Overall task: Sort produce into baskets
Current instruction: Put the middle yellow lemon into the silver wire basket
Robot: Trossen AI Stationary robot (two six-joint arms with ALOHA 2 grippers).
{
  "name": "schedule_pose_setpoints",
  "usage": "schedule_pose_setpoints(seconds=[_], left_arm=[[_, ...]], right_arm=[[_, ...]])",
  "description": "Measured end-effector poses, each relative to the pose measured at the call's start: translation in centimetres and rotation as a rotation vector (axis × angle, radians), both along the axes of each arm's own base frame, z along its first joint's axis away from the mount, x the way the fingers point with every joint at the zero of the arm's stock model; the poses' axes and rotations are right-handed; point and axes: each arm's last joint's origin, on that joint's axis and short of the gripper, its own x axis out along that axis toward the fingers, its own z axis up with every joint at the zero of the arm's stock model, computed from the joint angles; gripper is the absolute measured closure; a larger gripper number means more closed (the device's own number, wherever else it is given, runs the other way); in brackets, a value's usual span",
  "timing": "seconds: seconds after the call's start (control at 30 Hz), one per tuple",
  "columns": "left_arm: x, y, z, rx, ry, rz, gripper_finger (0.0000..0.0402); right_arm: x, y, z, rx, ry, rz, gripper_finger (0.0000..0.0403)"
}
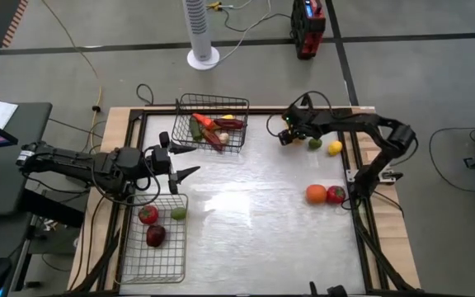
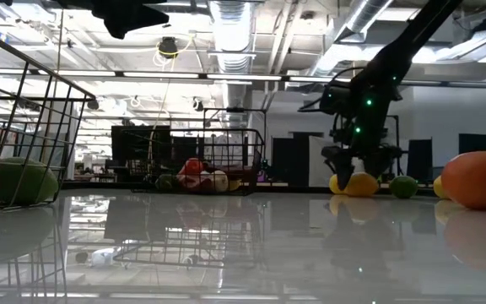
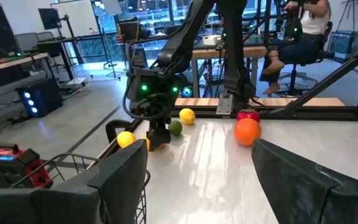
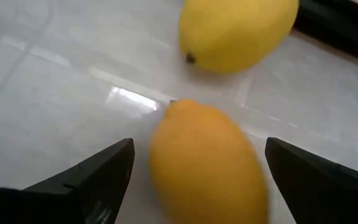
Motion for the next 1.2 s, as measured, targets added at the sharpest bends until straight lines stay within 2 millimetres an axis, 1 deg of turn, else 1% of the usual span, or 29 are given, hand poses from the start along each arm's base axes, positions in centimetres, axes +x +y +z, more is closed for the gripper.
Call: schedule_pose_setpoints(seconds=[0.17, 0.27, 0.53, 0.67, 0.8, 0.97, 1.07, 1.2], left_arm=[[0.0, 0.0, 0.0, 0.003, 0.000, -0.001, 0.0123], [0.0, 0.0, 0.0, 0.002, 0.000, -0.001, 0.0123], [0.0, 0.0, 0.0, -0.004, -0.002, -0.003, 0.0123], [0.0, 0.0, 0.0, -0.008, -0.003, -0.007, 0.0123], [-0.5, 0.0, 0.2, -0.011, -0.008, -0.033, 0.0123], [-2.2, 0.1, 1.1, -0.032, -0.058, -0.044, 0.0123], [-3.0, 0.1, 1.4, -0.063, -0.089, -0.080, 0.0123], [-3.3, 0.0, 1.6, -0.074, -0.100, -0.129, 0.0123]], right_arm=[[0.4, 0.7, 0.1, 0.008, 0.012, 0.028, 0.0015], [0.5, 0.9, 0.0, 0.008, 0.015, 0.044, 0.0026], [0.5, 1.4, -0.1, 0.041, 0.035, 0.062, 0.0095], [1.0, 2.3, -0.1, 0.071, 0.024, 0.108, 0.0119], [2.4, 4.1, 0.0, 0.099, 0.000, 0.197, 0.0123], [4.9, 7.7, 0.6, 0.095, -0.040, 0.335, 0.0125], [6.5, 10.1, 1.5, 0.082, -0.085, 0.414, 0.0125], [8.9, 13.3, 3.1, 0.039, -0.193, 0.533, 0.0126]])
